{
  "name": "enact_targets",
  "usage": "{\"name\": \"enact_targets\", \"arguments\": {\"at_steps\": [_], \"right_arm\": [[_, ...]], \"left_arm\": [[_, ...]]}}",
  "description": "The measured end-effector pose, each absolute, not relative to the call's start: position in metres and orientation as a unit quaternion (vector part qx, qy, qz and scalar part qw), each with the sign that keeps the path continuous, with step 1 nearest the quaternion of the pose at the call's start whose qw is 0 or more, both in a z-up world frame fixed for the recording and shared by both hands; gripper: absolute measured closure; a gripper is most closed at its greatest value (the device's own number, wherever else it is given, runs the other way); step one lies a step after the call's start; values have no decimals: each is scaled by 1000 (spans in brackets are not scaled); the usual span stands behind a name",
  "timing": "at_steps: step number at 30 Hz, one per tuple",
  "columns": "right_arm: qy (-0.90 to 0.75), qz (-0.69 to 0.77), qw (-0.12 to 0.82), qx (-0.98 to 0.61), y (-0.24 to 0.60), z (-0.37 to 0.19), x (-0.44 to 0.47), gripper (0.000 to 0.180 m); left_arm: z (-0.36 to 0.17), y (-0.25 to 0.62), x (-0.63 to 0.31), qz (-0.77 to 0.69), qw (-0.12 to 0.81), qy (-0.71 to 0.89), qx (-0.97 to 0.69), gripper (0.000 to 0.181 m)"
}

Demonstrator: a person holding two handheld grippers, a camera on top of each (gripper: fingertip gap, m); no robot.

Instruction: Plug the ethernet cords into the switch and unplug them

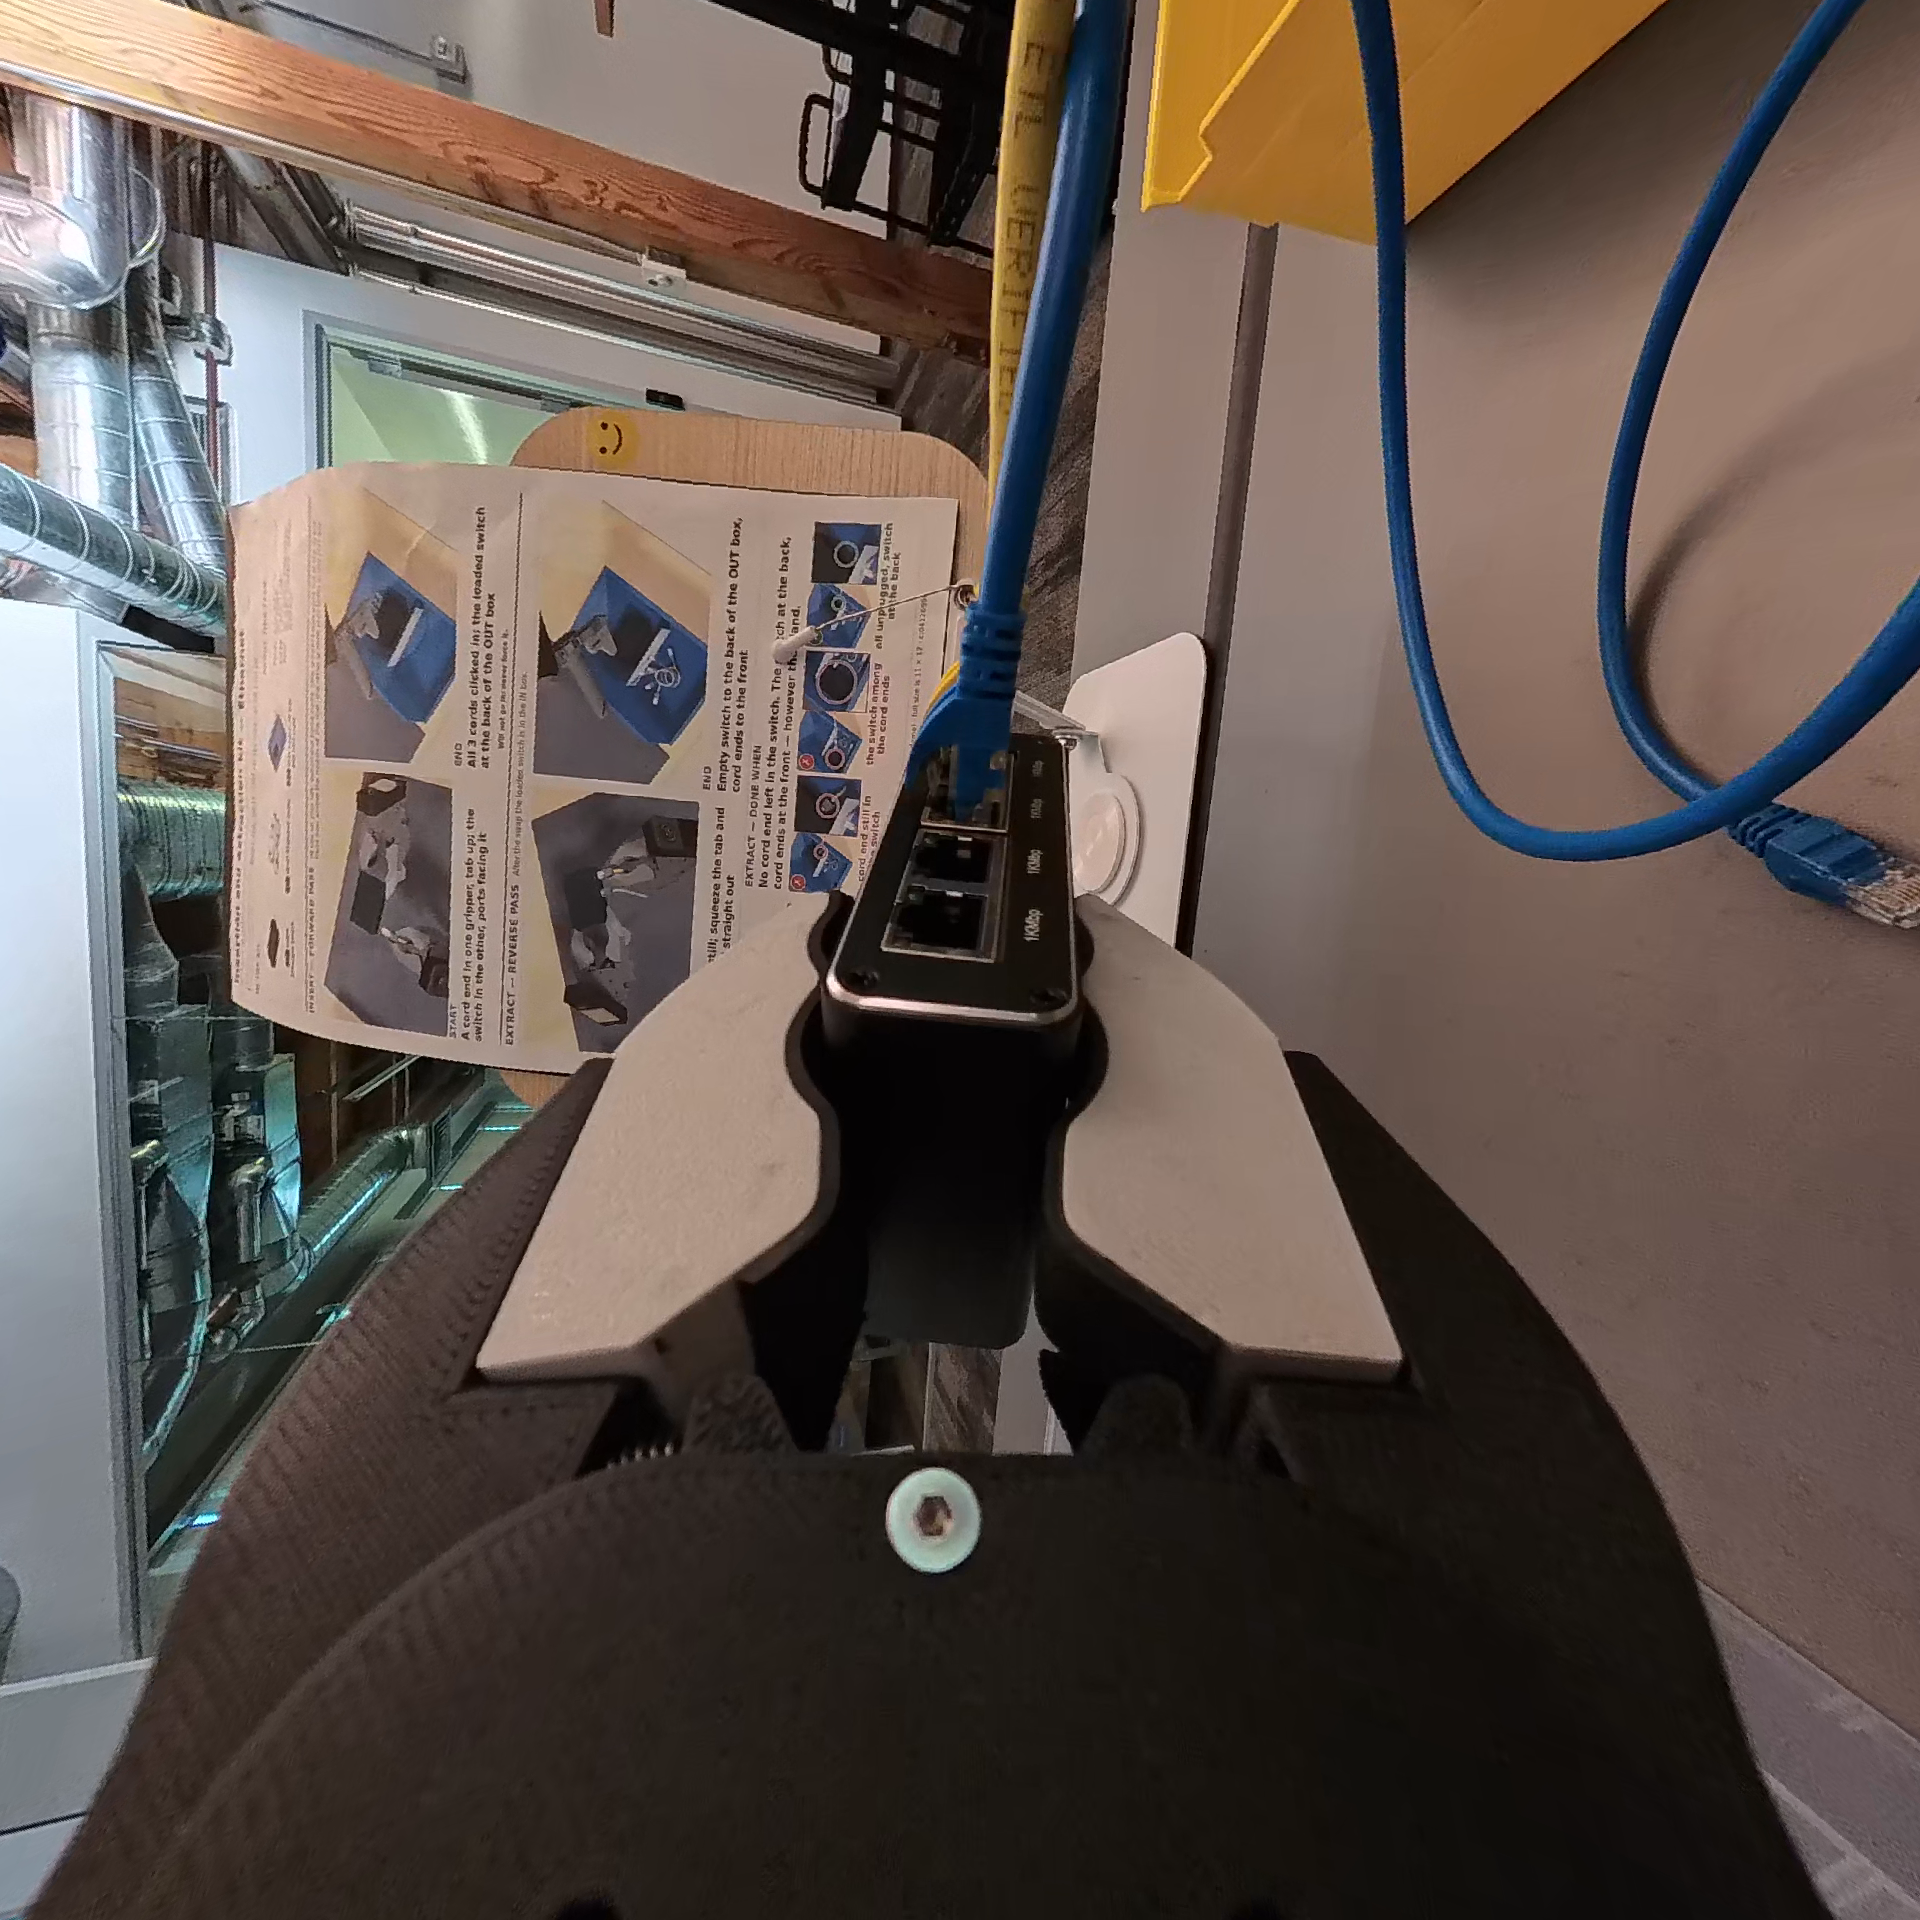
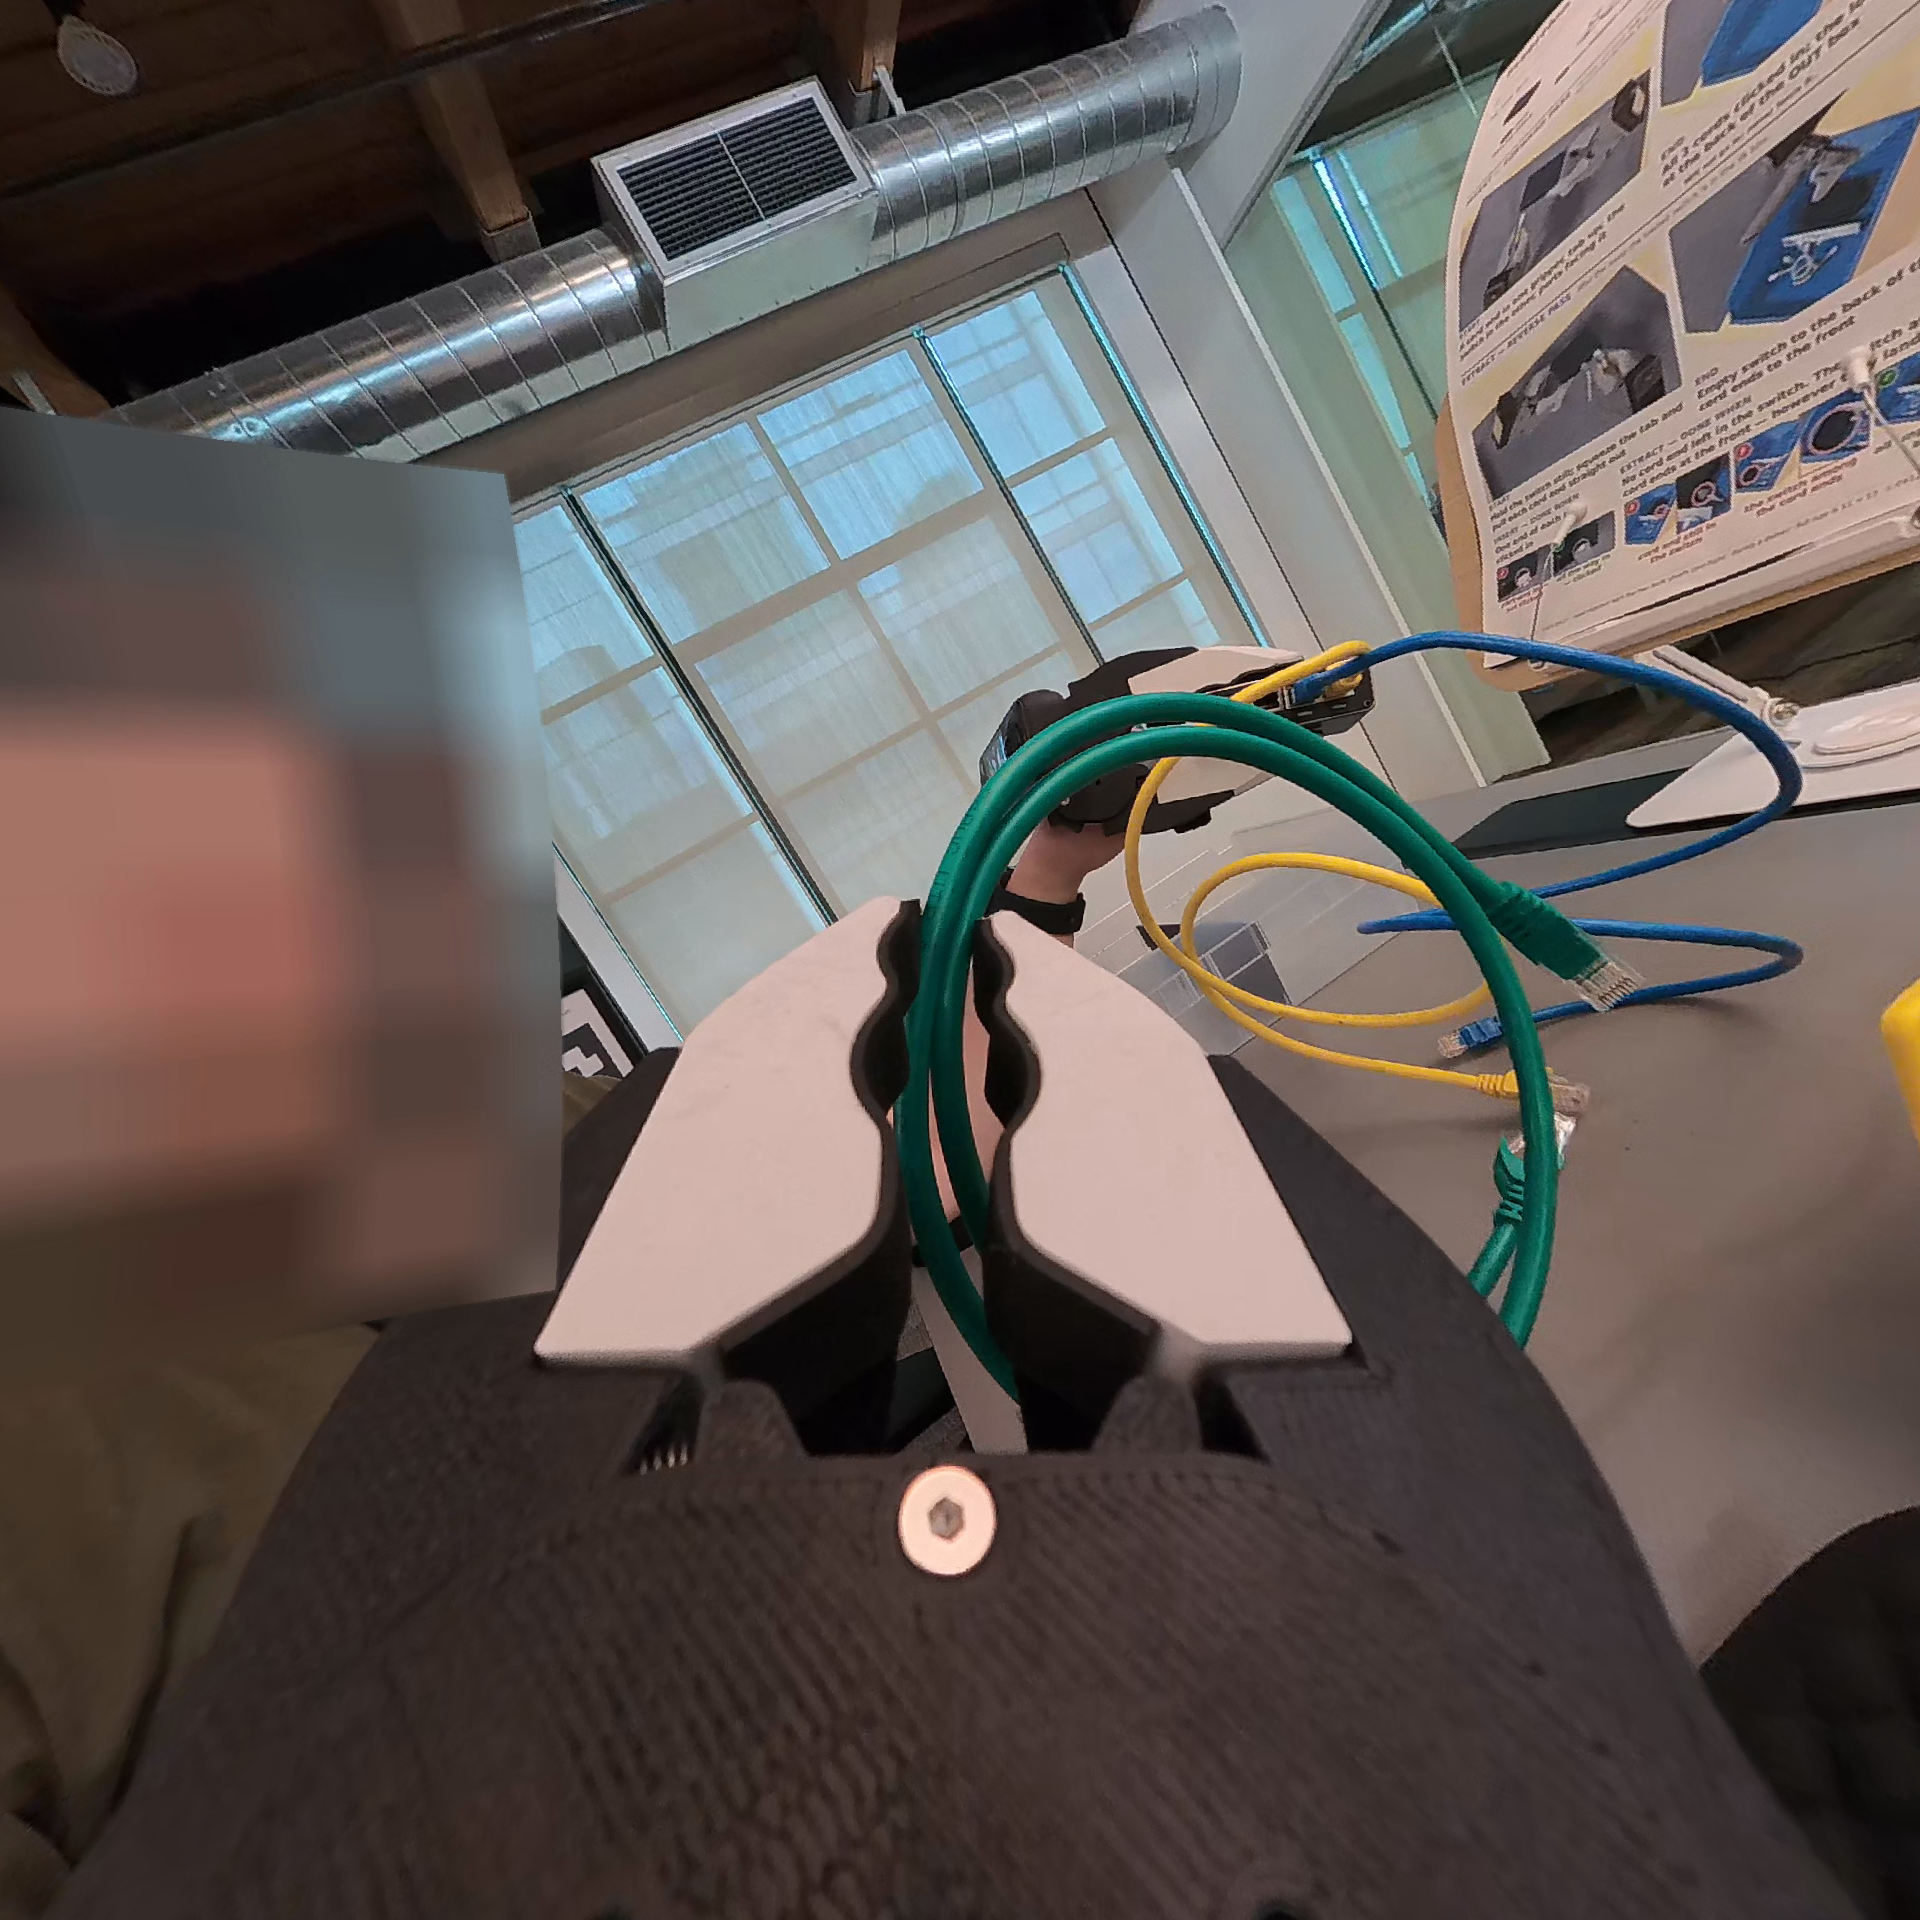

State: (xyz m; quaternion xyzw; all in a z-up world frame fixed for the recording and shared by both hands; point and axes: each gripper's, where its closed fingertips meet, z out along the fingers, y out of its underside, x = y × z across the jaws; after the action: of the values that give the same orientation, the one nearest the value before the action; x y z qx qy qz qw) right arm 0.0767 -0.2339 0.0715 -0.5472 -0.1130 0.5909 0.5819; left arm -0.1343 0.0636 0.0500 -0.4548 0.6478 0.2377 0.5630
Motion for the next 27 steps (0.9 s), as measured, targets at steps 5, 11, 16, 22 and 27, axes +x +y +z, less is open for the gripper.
{"name": "enact_targets", "arguments": {"at_steps": [5, 11, 16, 22, 27], "right_arm": [[-111, 590, 584, -546, -234, 71, 78, 170], [-107, 589, 586, -546, -233, 70, 81, 170], [-104, 584, 586, -552, -231, 66, 82, 170], [-102, 579, 588, -555, -228, 65, 85, 170], [-100, 559, 601, -562, -220, 72, 96, 169]], "left_arm": [[50, 64, -134, 238, 563, 648, -454, 144], [50, 63, -134, 237, 564, 648, -455, 143], [50, 64, -135, 235, 565, 646, -456, 143], [52, 63, -135, 234, 567, 646, -455, 143], [52, 63, -135, 233, 567, 645, -456, 143]]}}
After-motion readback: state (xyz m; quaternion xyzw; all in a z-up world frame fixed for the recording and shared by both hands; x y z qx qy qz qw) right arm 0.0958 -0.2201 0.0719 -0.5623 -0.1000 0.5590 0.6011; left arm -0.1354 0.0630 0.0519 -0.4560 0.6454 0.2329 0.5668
